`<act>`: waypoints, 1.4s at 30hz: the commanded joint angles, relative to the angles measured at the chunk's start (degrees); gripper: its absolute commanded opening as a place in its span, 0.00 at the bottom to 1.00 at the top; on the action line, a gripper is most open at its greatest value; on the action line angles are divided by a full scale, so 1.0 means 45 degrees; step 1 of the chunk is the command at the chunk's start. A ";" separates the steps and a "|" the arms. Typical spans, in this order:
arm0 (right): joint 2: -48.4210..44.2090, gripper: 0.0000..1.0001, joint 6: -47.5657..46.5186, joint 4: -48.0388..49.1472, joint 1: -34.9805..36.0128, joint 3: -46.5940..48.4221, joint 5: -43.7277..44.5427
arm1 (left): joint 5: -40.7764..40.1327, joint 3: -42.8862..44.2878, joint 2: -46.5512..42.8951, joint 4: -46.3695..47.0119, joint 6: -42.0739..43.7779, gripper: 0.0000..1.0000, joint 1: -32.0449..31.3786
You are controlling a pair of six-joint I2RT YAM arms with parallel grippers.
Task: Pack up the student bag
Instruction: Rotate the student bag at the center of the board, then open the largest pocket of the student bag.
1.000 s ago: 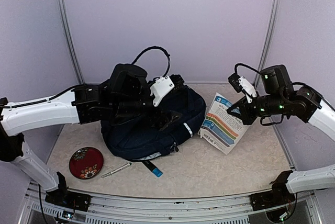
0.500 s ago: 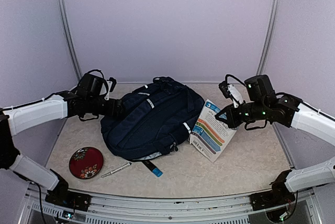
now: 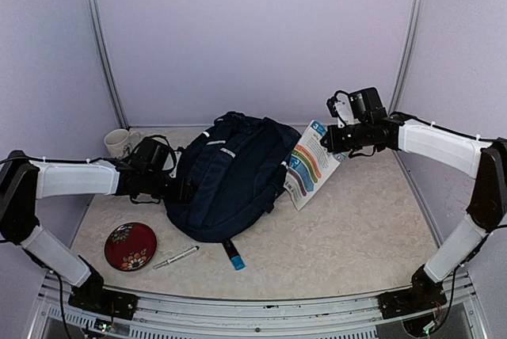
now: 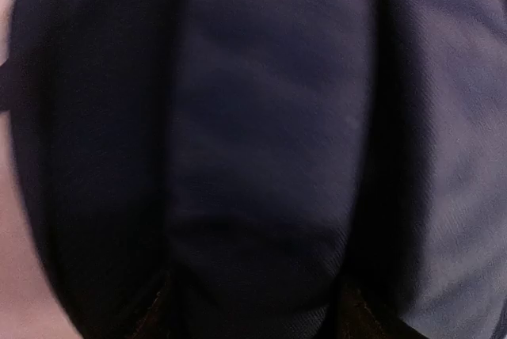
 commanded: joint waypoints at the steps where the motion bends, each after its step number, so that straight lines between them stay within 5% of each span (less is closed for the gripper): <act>1: 0.2605 0.00 -0.0896 0.2784 -0.1217 0.2781 0.1406 | 0.1979 0.0455 -0.0436 0.0959 0.1516 0.65 -0.3909; 5: 0.3160 0.00 -0.0631 0.2112 -0.2054 0.4288 0.0967 | -0.0384 0.2489 -0.0589 -0.0809 0.3001 0.77 -0.6188; 10: 0.1276 0.00 -0.0844 0.2194 -0.2120 0.3080 0.0992 | -0.4374 0.4370 0.0247 -0.2386 0.5405 0.90 -0.8479; 13: -0.0473 0.00 -0.0617 0.2439 -0.2120 0.1308 0.0819 | -0.4839 0.5454 0.2049 -0.2757 0.5535 0.98 -0.8708; 23: -0.5737 0.00 -0.0100 0.1391 -0.2101 -0.2699 0.0094 | -0.9999 0.9593 0.7851 -0.2364 0.6890 0.98 -0.8554; 26: -0.6590 0.00 -0.0104 0.1013 -0.2100 -0.3227 -0.0466 | -0.9942 0.9624 0.7629 -0.2048 0.6830 0.87 -0.8492; 29: -0.6986 0.00 -0.0071 0.0686 -0.2100 -0.3408 -0.1077 | -0.8736 0.8811 0.6718 -0.0860 0.7197 0.45 -0.8462; 31: -0.7094 0.00 0.0025 0.0582 -0.2097 -0.3483 -0.1726 | -0.8170 0.8524 0.6422 -0.0680 0.7133 0.09 -0.8291; 32: -0.7118 0.00 0.0081 0.0494 -0.2102 -0.3476 -0.2079 | -0.8049 0.8511 0.6296 -0.0787 0.6927 0.00 -0.8192; 42: -0.7987 0.00 0.1358 -0.1808 -0.2117 -0.2705 -0.4602 | -0.5419 0.9621 0.3687 -0.0445 0.5266 0.00 -0.6673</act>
